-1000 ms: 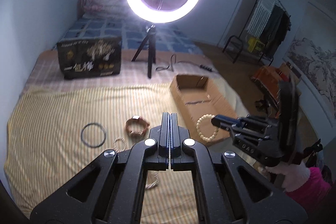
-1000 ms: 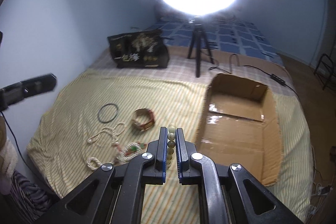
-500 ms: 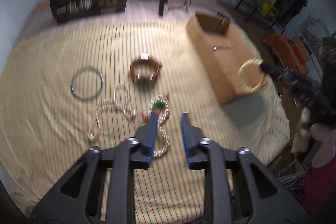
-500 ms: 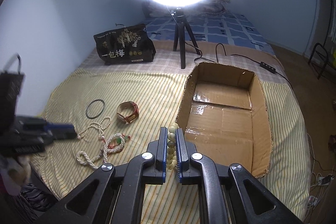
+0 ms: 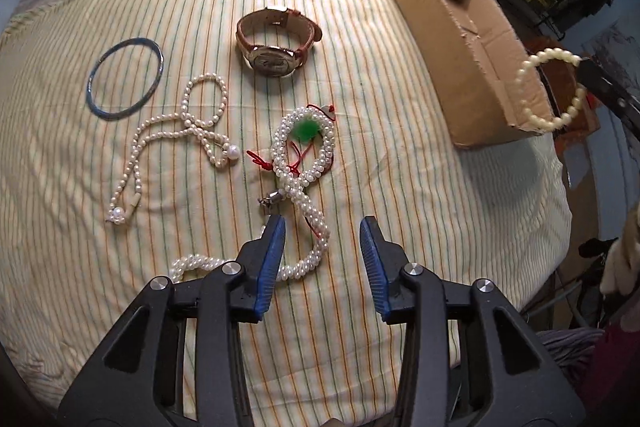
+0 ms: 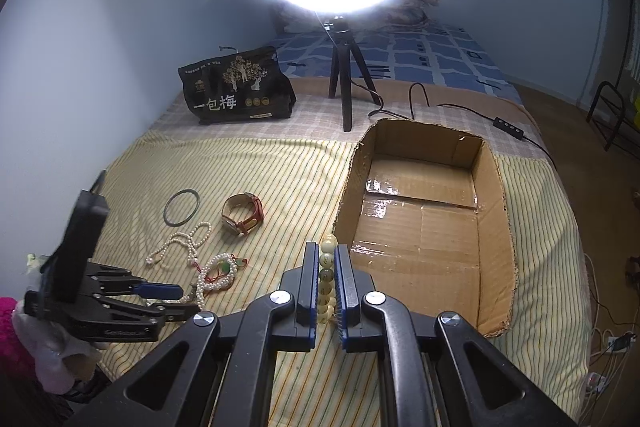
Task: Organize jewelry
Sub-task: 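Carry the pearl necklace in the left tool while the right tool carries the bracelet over the box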
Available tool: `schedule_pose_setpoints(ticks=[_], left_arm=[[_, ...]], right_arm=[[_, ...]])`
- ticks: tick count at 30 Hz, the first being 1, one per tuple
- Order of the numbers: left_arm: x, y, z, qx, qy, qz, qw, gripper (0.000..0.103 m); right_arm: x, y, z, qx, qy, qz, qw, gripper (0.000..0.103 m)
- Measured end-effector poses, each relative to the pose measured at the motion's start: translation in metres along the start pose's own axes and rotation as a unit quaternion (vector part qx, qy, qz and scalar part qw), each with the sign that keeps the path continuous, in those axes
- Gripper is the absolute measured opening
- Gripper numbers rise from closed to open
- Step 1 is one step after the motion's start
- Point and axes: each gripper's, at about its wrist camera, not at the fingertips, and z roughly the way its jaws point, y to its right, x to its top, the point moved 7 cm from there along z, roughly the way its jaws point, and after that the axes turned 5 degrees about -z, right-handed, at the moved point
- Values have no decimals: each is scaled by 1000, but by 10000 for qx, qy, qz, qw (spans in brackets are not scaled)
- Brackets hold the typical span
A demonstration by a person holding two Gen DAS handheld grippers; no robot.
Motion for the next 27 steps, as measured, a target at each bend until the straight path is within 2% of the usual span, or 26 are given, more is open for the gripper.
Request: schedule_pose_setpoints(ticks=[8, 16, 21, 23, 27], left_arm=[[7, 3, 22, 97, -115, -174, 9997, 39], [16, 6, 38, 280, -70, -173, 9994, 39], [19, 0, 38, 397, 32, -178, 9990, 13], [17, -6, 33, 308, 30, -256, 9992, 8], [11, -10, 20, 136, 74, -265, 9995, 6]], right_arm=[[-2, 1, 0, 14, -18, -16, 10000, 5], [-5, 0, 0, 6, -44, -44, 10000, 5], [-7, -1, 1, -37, -80, -90, 9999, 5], [-7, -1, 1, -53, -80, -101, 9999, 5], [-5, -2, -1, -70, -44, -122, 9999, 5]])
